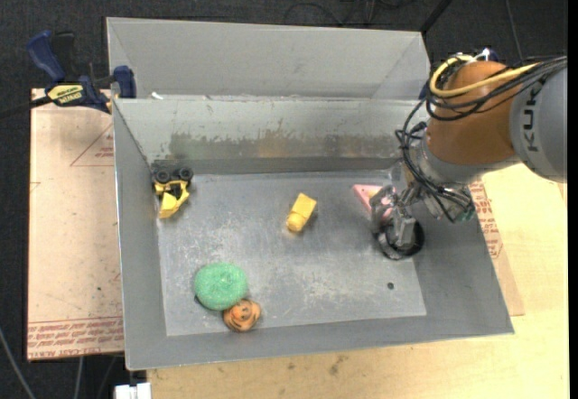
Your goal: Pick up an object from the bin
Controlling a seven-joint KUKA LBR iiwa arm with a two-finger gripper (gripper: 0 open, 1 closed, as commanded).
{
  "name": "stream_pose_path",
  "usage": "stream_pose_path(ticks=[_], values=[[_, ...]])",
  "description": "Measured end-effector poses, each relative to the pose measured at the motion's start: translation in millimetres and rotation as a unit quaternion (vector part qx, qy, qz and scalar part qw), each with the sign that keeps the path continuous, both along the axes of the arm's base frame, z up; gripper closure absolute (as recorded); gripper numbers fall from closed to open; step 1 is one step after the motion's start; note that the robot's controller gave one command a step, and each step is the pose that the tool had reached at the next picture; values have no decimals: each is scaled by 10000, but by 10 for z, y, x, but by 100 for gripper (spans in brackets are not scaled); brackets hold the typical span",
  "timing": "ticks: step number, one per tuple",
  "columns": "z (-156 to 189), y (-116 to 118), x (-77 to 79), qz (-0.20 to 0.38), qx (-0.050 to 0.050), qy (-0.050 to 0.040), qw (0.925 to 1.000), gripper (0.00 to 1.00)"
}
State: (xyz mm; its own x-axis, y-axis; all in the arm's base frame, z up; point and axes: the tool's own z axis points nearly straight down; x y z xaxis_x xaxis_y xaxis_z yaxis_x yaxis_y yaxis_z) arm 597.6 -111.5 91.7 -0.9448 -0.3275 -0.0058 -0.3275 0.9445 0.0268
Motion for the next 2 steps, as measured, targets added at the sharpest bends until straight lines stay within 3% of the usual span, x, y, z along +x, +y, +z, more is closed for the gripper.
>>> stream_pose_path(ticks=[2], values=[[283, -23, 3, -4, -83, -25, 10000, 100]])
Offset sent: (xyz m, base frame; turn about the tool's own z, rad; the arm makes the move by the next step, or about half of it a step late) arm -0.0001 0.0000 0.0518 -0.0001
